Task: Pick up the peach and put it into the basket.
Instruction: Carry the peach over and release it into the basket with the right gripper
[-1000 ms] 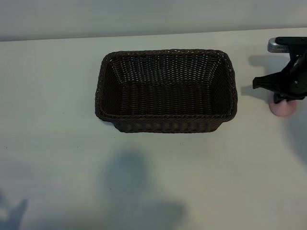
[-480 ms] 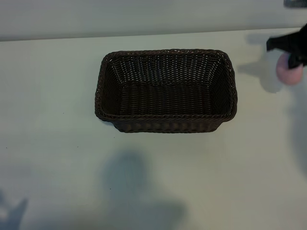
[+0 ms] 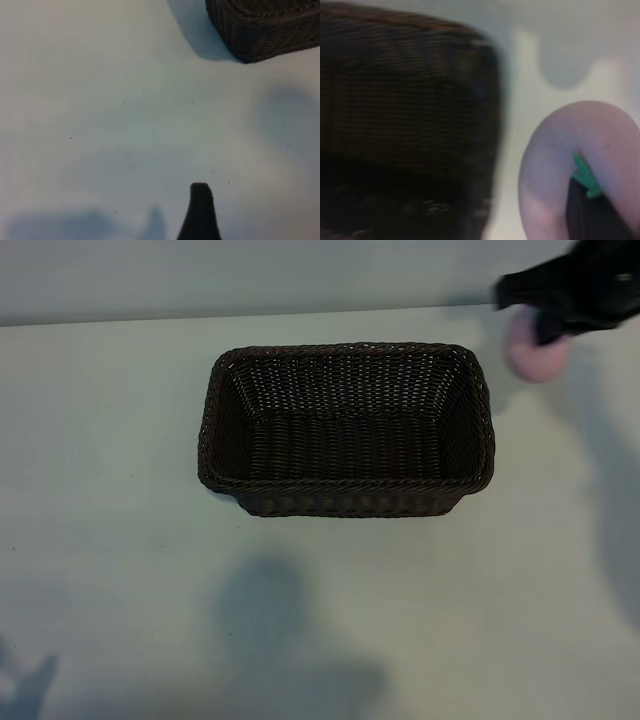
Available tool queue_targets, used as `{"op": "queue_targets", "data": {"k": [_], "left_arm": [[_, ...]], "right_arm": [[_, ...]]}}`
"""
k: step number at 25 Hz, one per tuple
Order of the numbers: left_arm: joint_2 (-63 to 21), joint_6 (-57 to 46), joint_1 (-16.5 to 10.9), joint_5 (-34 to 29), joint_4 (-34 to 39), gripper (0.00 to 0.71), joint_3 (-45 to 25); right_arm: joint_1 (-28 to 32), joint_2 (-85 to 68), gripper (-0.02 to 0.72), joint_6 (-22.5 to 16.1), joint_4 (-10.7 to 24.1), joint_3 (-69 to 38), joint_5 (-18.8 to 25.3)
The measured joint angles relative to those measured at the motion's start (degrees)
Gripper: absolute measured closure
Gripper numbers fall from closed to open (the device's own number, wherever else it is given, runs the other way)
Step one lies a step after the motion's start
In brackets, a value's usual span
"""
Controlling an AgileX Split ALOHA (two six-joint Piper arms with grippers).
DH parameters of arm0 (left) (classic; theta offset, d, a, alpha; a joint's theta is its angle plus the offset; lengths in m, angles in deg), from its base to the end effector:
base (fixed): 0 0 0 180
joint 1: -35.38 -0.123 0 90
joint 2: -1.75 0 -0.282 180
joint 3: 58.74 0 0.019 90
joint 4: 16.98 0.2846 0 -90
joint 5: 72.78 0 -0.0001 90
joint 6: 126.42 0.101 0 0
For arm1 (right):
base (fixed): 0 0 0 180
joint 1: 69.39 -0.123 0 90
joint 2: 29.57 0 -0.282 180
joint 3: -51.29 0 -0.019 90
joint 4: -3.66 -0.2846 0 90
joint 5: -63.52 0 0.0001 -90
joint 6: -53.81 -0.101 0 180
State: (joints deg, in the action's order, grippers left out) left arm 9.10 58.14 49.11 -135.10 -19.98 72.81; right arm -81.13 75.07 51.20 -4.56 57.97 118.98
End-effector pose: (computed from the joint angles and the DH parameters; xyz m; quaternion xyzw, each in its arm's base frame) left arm 0.0319 -0.0126 0.2872 0.1377 0.8463 -0.0671 0.5102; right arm 0.3902 0.0932 0.2857 -0.0514 0.9697 0.0949 0.2192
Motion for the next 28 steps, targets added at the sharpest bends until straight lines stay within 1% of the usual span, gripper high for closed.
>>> {"op": "queue_targets", "data": {"k": [6,10,16,23,26,28], "left_arm": [[0.0,0.0,0.0,0.0,0.0,0.13,0.0],[0.0,0.0,0.0,0.0,0.0,0.13,0.0],[0.0,0.0,0.0,0.0,0.0,0.13,0.0],[0.0,0.0,0.0,0.0,0.0,0.13,0.0],[0.0,0.0,0.0,0.0,0.0,0.13,0.0],[0.0,0.0,0.0,0.0,0.0,0.13,0.0]], "right_arm": [[-9.7,0.4,0.658,-0.2,-0.6,0.2,-2.6],[-12.9,2.7,0.658,-0.6,-0.6,0.3,-4.5],[-13.4,8.6,0.658,-0.5,-0.6,0.3,-9.1],[-13.4,17.9,0.655,1.4,-0.6,0.3,-10.6],[-13.4,19.8,0.631,2.0,-0.6,0.3,-10.8],[-13.4,19.8,0.588,2.2,-0.6,0.3,-10.8]]}}
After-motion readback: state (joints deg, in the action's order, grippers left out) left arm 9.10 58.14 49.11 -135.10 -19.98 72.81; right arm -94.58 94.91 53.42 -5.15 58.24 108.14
